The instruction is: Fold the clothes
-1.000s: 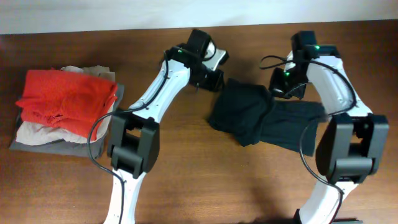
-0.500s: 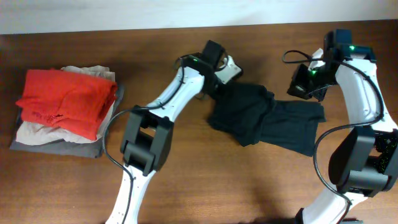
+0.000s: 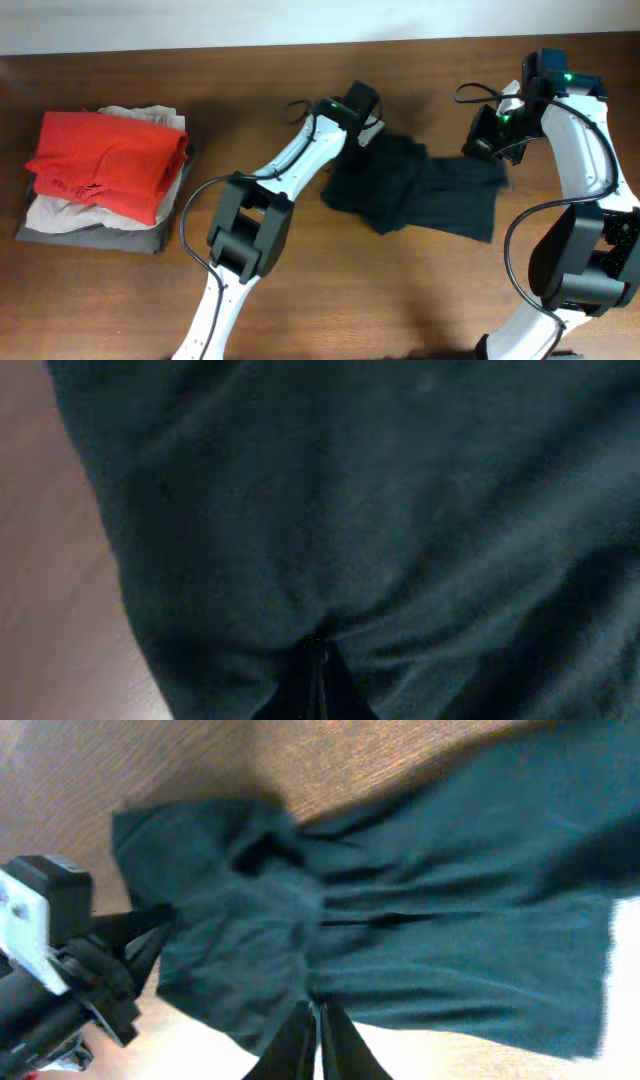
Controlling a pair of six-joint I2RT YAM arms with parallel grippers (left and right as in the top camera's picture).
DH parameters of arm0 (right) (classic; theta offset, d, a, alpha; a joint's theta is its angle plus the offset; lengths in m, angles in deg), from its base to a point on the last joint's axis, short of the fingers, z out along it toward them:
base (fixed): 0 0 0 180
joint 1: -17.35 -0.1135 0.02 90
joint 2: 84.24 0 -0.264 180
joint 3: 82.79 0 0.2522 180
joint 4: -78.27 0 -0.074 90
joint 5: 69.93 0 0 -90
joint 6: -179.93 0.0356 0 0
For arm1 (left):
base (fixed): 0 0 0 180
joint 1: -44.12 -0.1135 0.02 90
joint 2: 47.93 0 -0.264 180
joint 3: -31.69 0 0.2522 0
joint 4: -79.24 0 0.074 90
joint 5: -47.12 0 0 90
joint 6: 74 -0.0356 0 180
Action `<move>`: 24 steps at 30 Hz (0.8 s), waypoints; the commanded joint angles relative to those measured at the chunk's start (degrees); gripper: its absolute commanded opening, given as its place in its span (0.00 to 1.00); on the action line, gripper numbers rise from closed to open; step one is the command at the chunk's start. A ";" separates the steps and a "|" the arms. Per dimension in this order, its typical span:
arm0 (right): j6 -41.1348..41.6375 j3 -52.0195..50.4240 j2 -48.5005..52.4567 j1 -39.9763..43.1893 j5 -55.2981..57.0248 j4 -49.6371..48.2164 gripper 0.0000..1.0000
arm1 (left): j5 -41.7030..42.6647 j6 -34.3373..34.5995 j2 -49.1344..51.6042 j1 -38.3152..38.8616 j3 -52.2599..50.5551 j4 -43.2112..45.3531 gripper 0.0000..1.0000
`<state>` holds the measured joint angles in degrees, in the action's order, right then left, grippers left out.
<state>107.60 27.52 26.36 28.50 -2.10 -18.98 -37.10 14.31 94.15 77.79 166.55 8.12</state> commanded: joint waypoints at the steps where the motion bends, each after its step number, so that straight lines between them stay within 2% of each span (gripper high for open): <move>1: -0.96 1.07 -1.55 0.17 0.04 0.31 0.09 | -8.98 17.11 2.23 -5.75 -1.14 -8.11 0.00; 4: -0.96 1.07 -1.55 0.17 0.35 0.20 0.10 | -4.81 18.99 2.23 -8.68 -1.14 -12.15 0.00; 6: -1.05 1.07 -1.51 0.17 0.35 -0.09 0.14 | -2.40 18.51 2.23 -9.75 -1.14 -12.68 0.00; 8: -3.82 1.05 -1.42 0.17 0.33 -0.79 0.25 | -1.70 17.84 2.23 -10.16 -1.14 -12.70 0.00; 11: -7.17 1.01 -0.70 0.17 0.35 -1.92 0.47 | -1.70 15.37 2.16 -10.05 -0.83 -12.52 0.03; 14: -11.02 0.83 0.90 0.17 0.31 -3.69 0.59 | -1.73 13.57 2.12 -9.94 0.72 -12.55 0.09; 20: -15.74 0.74 8.13 0.20 -3.08 -8.00 0.60 | -1.70 13.55 2.12 -9.92 5.40 -12.63 0.13; 24: -15.74 0.74 12.26 0.20 -4.68 -12.41 0.60 | -1.70 13.55 2.12 -9.81 5.77 -12.81 0.13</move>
<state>94.03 27.57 35.61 28.50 -4.22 -29.69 -37.63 28.87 95.18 68.08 170.72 -4.60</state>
